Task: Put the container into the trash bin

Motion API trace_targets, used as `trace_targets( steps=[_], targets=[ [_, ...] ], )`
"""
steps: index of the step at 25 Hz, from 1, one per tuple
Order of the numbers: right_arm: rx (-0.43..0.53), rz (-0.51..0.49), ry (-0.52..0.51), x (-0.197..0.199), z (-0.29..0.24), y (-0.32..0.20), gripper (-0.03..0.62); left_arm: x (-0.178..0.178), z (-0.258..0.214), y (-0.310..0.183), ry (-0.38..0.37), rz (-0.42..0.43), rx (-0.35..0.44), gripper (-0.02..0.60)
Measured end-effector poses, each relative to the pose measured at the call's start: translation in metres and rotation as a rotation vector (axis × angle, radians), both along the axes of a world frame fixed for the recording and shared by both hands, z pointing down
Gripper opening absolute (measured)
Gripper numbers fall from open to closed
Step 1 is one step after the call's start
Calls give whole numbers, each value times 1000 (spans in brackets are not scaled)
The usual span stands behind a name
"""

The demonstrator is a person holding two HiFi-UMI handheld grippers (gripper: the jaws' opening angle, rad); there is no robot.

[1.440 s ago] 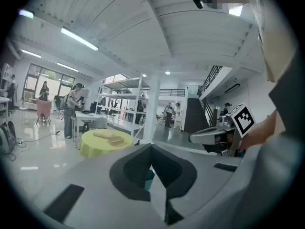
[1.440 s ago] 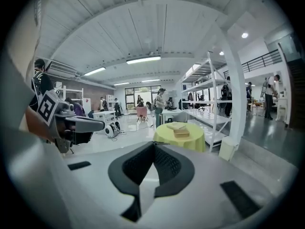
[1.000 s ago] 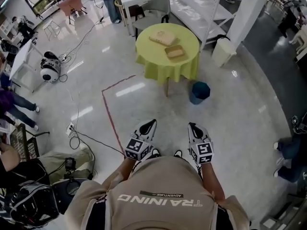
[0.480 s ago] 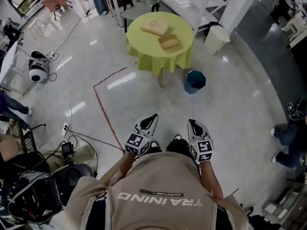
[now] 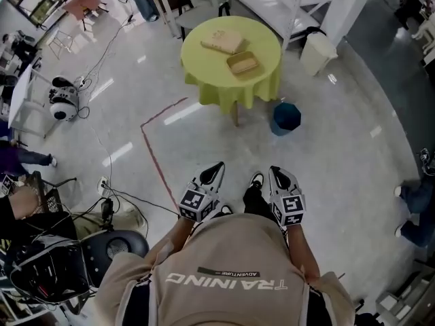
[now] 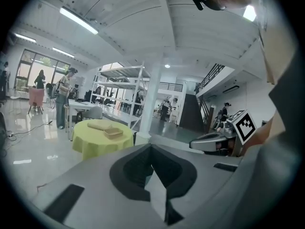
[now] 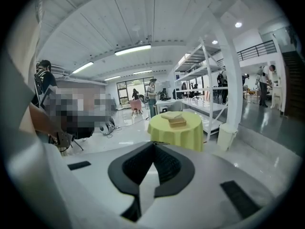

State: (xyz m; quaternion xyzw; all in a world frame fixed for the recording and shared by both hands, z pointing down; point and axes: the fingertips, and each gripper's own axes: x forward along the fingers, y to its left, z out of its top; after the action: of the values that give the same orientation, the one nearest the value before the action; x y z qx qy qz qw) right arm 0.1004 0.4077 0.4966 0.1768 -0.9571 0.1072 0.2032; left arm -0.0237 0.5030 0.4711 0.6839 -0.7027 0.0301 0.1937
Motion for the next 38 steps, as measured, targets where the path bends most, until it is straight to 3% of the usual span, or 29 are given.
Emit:
trace_targets(
  steps=[6, 10, 15, 25, 30, 38],
  targets=[
    [27, -59, -39, -39, 2, -93, -3, -25, -8, -87, -33, 0, 13, 2],
    [30, -101, -51, -51, 3, -142, -2, -36, -7, -135, -5, -52, 26, 2],
    [32, -146, -50, -68, 11, -174, -2, -51, -2, -168, -38, -106, 17, 2],
    [0, -227, -52, -103, 20, -209, -3, -79, 3, -202, -37, -184, -15, 2],
    [-21, -230, -24, -127, 31, -226, -2, -106, 16, -222, -1, -171, -48, 2],
    [-16, -160, 16, -172, 29, -285, -2, -171, 21, -296, 4, -97, -9, 2]
  ],
)
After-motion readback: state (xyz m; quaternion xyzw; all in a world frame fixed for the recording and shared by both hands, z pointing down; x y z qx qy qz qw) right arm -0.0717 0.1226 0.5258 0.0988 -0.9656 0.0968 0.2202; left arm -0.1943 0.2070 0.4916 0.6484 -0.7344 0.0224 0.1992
